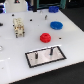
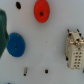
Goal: Insert the blue gear onto the right peg, followed by the red gear
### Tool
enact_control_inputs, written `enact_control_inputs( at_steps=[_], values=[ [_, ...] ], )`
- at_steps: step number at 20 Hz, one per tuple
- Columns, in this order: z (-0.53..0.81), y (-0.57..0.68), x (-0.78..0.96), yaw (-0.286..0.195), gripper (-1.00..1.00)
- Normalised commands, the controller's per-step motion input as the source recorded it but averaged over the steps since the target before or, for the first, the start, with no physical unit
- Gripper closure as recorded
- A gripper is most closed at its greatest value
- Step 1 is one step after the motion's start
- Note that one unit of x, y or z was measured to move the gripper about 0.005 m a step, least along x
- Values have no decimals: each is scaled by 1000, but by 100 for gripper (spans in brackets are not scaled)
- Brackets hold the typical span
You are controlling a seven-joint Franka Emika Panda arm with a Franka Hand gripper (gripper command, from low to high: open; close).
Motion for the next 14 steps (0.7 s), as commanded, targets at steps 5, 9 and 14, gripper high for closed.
enact_control_inputs(
  at_steps=[5, 9, 14],
  values=[
    [-127, 519, -454, 0, -100],
    [-257, 391, -557, 0, -100],
    [-328, 293, -612, 0, -100]
  ],
)
